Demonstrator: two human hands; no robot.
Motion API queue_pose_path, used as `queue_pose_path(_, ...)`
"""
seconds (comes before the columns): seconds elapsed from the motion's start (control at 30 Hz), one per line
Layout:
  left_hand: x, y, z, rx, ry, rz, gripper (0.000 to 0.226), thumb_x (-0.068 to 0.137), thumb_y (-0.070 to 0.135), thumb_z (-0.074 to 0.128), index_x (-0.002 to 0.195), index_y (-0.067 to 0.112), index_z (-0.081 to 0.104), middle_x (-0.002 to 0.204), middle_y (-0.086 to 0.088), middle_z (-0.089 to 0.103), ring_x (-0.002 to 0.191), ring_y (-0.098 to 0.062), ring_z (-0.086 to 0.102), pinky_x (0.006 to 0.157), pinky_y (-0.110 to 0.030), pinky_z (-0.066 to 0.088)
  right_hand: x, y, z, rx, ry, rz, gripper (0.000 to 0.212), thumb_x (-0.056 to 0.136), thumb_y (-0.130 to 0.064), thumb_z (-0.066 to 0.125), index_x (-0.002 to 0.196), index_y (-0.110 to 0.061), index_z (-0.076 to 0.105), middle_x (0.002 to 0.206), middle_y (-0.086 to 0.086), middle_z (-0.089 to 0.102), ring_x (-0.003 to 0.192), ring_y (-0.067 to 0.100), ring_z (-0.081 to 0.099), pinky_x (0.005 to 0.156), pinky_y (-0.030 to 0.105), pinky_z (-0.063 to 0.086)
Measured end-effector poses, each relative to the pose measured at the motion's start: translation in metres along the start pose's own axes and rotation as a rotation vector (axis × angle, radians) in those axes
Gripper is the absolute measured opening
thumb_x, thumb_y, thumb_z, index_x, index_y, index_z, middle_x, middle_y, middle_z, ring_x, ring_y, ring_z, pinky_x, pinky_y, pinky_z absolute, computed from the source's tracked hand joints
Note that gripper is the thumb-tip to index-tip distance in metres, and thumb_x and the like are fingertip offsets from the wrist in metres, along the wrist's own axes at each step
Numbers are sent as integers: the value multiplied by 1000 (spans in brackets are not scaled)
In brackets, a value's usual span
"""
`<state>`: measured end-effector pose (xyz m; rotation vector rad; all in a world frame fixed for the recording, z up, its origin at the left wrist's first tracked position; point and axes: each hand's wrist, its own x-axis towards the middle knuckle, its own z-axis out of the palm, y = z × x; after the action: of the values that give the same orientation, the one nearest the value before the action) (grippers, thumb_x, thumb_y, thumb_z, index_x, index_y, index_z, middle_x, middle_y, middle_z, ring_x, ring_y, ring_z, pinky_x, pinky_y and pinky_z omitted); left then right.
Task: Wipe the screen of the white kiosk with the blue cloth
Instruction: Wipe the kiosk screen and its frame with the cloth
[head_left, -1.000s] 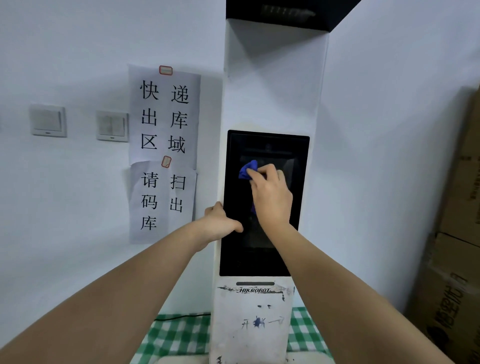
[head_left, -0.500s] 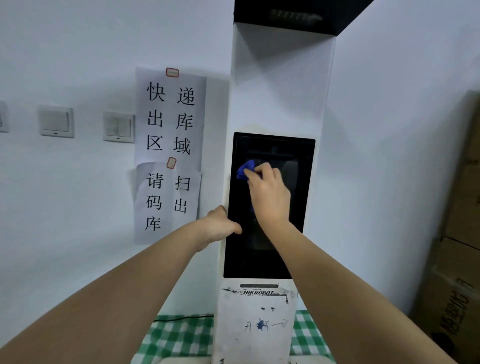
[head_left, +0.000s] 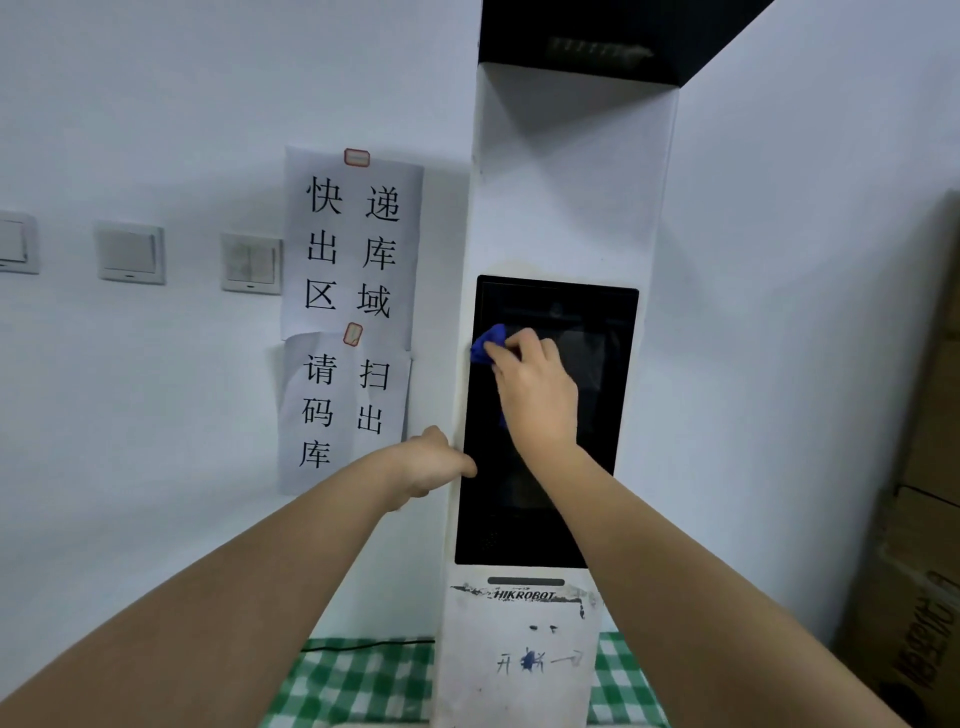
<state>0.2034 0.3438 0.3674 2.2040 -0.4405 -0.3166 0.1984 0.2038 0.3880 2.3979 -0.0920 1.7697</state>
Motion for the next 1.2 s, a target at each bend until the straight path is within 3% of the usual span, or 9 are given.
queue_pose_path(0.17, -1, -4, 2, 10, 7, -10, 72, 88, 27, 56, 148, 13, 19, 129, -9, 43, 108, -22, 46, 91, -29, 44, -36, -1, 6, -55, -175, -374, 49, 49, -4, 84, 95, -17, 70, 89, 2, 60, 74, 21, 55, 45, 24, 27)
queue_pose_path(0.23, -3, -6, 0, 4, -10, -30, 70, 86, 29, 56, 146, 14, 23, 124, -7, 46, 106, -22, 48, 93, -29, 45, -31, 2, 4, -54, -214, -407, 47, 51, -6, 84, 95, -17, 70, 89, 2, 60, 75, 21, 55, 43, 24, 32)
queue_pose_path(0.4, -8, -7, -6, -23, -30, -39, 68, 79, 31, 59, 140, 17, 32, 130, -8, 50, 115, -23, 52, 106, -43, 42, 11, 8, -8, 163, 25, 223, 31, 81, -9, 67, 110, -18, 67, 100, 5, 60, 86, 25, 54, 44, 26, 40)
queue_pose_path(0.47, -8, -7, -5, -26, -26, -44, 69, 81, 32, 59, 141, 16, 30, 131, -7, 49, 117, -25, 51, 106, -41, 42, 14, 8, -4, 165, 69, 261, 32, 79, -6, 70, 109, -15, 68, 98, 7, 61, 83, 25, 55, 43, 24, 37)
queue_pose_path(0.63, -4, -8, 2, -23, -3, -43, 75, 88, 28, 57, 150, 12, 17, 145, -8, 35, 114, -21, 41, 106, -33, 41, -13, 1, 2, 6, -56, -147, 46, 55, -2, 82, 98, -16, 70, 89, 5, 60, 74, 24, 55, 42, 21, 28)
queue_pose_path(0.73, -5, -8, 3, -21, -7, -42, 76, 88, 29, 57, 150, 14, 16, 136, -7, 37, 113, -21, 40, 107, -35, 41, -27, 2, -1, -52, -214, -388, 50, 48, -3, 86, 94, -16, 71, 88, 3, 61, 73, 21, 56, 42, 23, 30)
queue_pose_path(0.8, -6, -6, 3, -21, -3, -31, 75, 88, 29, 57, 150, 13, 16, 130, -7, 38, 113, -22, 41, 106, -34, 42, -24, 4, -3, -50, -228, -397, 47, 51, -5, 86, 94, -17, 71, 89, 2, 61, 75, 21, 56, 43, 22, 28)
queue_pose_path(0.97, -8, -8, 1, -31, -12, -33, 75, 88, 30, 57, 149, 15, 17, 138, -7, 39, 120, -24, 44, 108, -36, 41, -9, 4, -5, 2, -92, -25, 45, 63, -4, 82, 105, -16, 69, 95, 4, 59, 78, 22, 55, 44, 20, 27)
queue_pose_path(1.2, -7, -18, 9, -19, -7, -70, 74, 87, 29, 57, 148, 14, 18, 129, -8, 42, 120, -24, 46, 105, -34, 43, -55, 9, 0, -54, -303, -430, 52, 47, -5, 86, 95, -15, 70, 88, 3, 60, 74, 21, 55, 43, 25, 39)
